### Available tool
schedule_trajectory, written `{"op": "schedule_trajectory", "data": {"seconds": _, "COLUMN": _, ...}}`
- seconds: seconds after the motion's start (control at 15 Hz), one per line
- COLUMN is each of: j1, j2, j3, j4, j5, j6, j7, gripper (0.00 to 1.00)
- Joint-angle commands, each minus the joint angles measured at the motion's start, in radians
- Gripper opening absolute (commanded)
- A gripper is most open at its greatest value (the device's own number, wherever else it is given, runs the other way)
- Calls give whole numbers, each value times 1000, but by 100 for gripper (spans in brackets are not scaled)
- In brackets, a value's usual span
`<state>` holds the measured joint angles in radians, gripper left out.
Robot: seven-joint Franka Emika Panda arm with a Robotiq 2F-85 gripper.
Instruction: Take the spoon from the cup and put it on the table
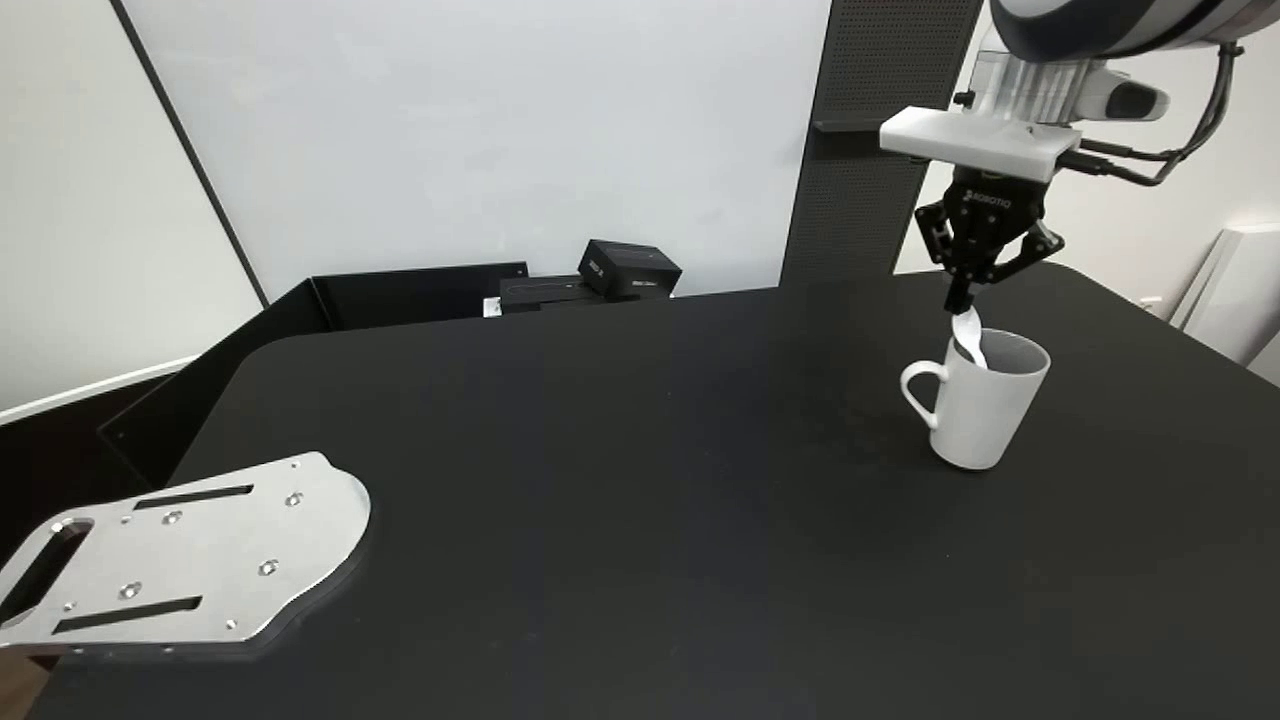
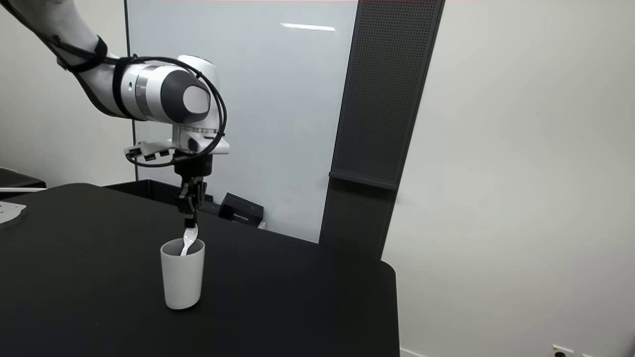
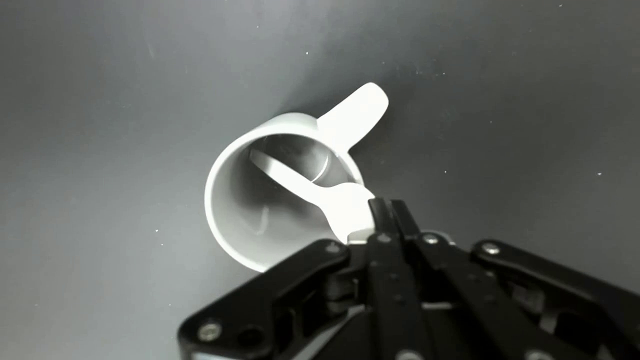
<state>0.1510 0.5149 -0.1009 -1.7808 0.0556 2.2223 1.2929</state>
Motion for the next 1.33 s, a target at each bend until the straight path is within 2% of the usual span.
{"op": "schedule_trajectory", "data": {"seconds": 0.0, "j1": -6, "j2": -42, "j3": 8, "j4": 19, "j5": -8, "j6": -82, "j7": 24, "gripper": 1}}
{"op": "schedule_trajectory", "data": {"seconds": 0.33, "j1": -5, "j2": -106, "j3": 11, "j4": 28, "j5": -23, "j6": -150, "j7": 31, "gripper": 1}}
{"op": "schedule_trajectory", "data": {"seconds": 0.87, "j1": -12, "j2": -166, "j3": -3, "j4": 51, "j5": -107, "j6": -162, "j7": 67, "gripper": 1}}
{"op": "schedule_trajectory", "data": {"seconds": 1.27, "j1": -69, "j2": -145, "j3": -41, "j4": 91, "j5": -157, "j6": -241, "j7": 98, "gripper": 1}}
